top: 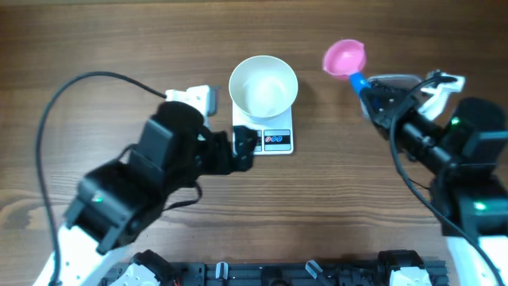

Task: Scoop item into bowl and weigh 150g on scale
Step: 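Carry the scoop with the right gripper to the black pellet tub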

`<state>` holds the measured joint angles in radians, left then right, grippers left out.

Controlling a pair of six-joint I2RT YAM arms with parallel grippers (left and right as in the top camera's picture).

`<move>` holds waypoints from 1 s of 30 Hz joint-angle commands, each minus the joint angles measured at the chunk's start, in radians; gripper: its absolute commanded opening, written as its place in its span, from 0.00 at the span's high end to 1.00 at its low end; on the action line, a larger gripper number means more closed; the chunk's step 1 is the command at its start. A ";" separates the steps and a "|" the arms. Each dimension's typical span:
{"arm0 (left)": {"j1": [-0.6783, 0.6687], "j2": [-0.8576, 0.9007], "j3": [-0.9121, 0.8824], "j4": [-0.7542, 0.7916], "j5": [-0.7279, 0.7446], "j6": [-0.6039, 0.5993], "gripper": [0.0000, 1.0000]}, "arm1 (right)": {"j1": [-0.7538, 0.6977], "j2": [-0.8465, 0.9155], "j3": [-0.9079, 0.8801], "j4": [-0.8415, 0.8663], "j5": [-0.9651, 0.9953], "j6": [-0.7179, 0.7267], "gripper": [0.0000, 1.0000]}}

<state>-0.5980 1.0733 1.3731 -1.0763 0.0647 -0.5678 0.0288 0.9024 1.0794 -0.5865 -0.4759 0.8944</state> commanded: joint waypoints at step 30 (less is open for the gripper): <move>0.050 0.224 0.151 -0.048 -0.301 0.089 0.96 | -0.002 0.304 0.466 -0.428 0.521 -0.370 0.96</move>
<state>-0.5541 1.2675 1.5105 -1.1797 -0.2142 -0.4862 0.0288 1.2156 1.5269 -1.0153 0.0238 0.5438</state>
